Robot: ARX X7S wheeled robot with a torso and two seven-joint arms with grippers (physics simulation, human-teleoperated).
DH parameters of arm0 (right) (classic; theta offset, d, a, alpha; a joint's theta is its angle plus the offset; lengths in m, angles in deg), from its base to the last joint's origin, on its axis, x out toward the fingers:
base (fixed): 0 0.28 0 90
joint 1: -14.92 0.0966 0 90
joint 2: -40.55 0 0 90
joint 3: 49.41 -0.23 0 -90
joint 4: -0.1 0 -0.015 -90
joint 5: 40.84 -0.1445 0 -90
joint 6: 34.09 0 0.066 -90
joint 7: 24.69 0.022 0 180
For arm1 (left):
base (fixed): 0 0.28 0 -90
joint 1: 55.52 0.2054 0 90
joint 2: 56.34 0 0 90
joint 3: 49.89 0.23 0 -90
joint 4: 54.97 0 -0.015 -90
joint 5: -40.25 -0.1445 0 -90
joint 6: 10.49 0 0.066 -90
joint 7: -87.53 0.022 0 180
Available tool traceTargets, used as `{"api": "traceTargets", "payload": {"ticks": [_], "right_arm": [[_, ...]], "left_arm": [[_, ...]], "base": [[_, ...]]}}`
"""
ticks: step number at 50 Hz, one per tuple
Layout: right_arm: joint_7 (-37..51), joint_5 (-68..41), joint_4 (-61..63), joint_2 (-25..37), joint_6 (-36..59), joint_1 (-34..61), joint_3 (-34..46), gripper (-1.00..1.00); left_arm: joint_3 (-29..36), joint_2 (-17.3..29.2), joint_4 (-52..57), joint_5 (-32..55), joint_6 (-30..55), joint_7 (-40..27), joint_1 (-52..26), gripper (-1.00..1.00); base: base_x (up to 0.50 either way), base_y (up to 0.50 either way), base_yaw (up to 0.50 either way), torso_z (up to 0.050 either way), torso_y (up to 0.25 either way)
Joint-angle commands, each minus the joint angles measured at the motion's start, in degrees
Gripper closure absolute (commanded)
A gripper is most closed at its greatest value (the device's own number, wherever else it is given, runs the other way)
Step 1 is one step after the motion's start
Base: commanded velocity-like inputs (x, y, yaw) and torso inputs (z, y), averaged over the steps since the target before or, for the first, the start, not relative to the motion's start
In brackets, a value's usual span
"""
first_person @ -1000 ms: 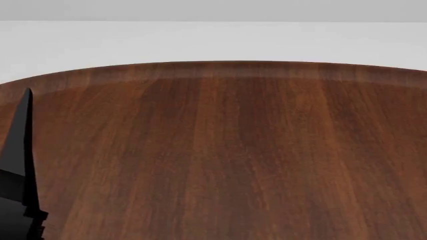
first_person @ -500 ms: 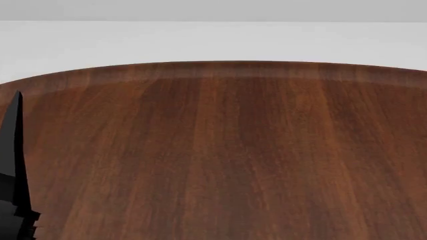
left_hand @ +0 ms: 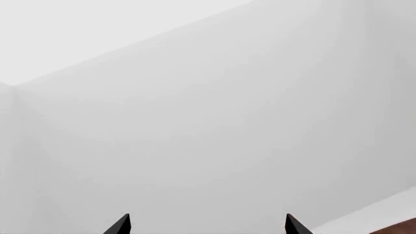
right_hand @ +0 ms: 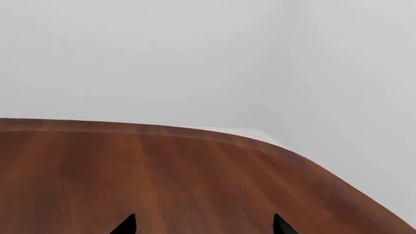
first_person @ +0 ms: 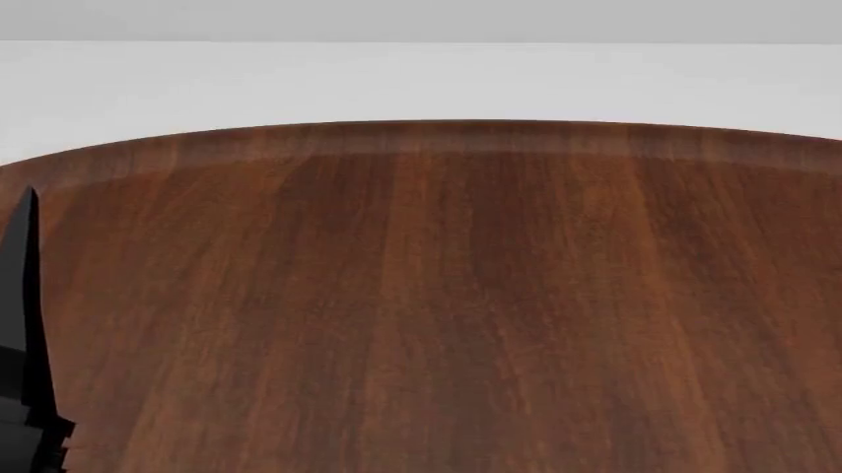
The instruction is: Put the white mug on the plate.
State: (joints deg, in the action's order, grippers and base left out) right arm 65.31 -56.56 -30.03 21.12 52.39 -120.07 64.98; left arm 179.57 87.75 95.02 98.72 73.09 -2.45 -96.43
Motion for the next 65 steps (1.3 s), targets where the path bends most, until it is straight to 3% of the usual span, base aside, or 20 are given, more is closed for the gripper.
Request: {"api": "traceTargets", "payload": {"ticks": [1, 29, 49, 57, 61, 62, 63, 64, 65], "right_arm": [[0.0, -1.2, 0.1, -0.2, 1.8, 0.0, -3.3, -1.00], [0.0, -5.6, 0.1, 1.7, 4.2, 0.0, -11.8, -1.00], [0.0, -9.2, 0.1, 2.9, 5.6, 0.0, -18.0, -1.00], [0.0, -11.7, 0.1, 4.2, 6.6, 0.0, -21.8, -1.00], [-34.4, -46.1, 0.1, -30.1, 41.0, 0.0, -56.2, -1.00], [-43.0, -54.7, 0.1, -33.3, 49.6, 8.6, -64.8, -1.00], [-51.6, -46.1, 0.1, -41.9, 41.0, 0.0, -73.4, -1.00], [-60.2, -43.8, 0.1, -50.5, 32.4, 0.0, -82.0, -1.00], [-68.8, -52.4, 0.1, -53.5, 41.0, 0.0, -90.6, -1.00]], "left_arm": [[-0.8, 0.8, 0.0, -1.0, 0.7, 0.0, 1.9, -1.00], [-4.6, 0.7, -0.1, 3.4, 2.6, 0.2, 2.0, -1.00], [-5.7, 7.8, -5.9, 5.9, 3.3, 8.0, 1.5, -1.00], [-6.4, 8.4, -7.1, 5.6, 3.3, 8.7, 2.7, -1.00], [-6.8, 8.3, -7.3, 5.9, 3.6, 8.6, 3.0, -1.00], [-6.9, 8.1, -7.4, 5.7, 3.6, 8.5, 3.3, -1.00], [-6.9, 8.3, -7.3, 5.5, 3.6, 8.6, 3.4, -1.00], [-7.0, 8.4, -7.1, 5.6, 3.8, 8.5, 3.3, -1.00], [-7.1, 8.3, -7.0, 5.6, 3.9, 8.4, 3.4, -1.00]], "base": [[0.00, 0.00, 0.00, 0.000, 0.000], [0.00, 0.00, 0.00, 0.000, 0.000], [0.00, 0.00, 0.00, 0.000, 0.000], [0.00, 0.00, 0.00, 0.000, 0.000], [0.00, 0.00, 0.00, 0.000, 0.000], [0.00, 0.00, 0.00, 0.000, 0.000], [0.00, 0.00, 0.00, 0.000, 0.000], [0.00, 0.00, 0.00, 0.000, 0.000], [0.00, 0.00, 0.00, 0.000, 0.000]]}}
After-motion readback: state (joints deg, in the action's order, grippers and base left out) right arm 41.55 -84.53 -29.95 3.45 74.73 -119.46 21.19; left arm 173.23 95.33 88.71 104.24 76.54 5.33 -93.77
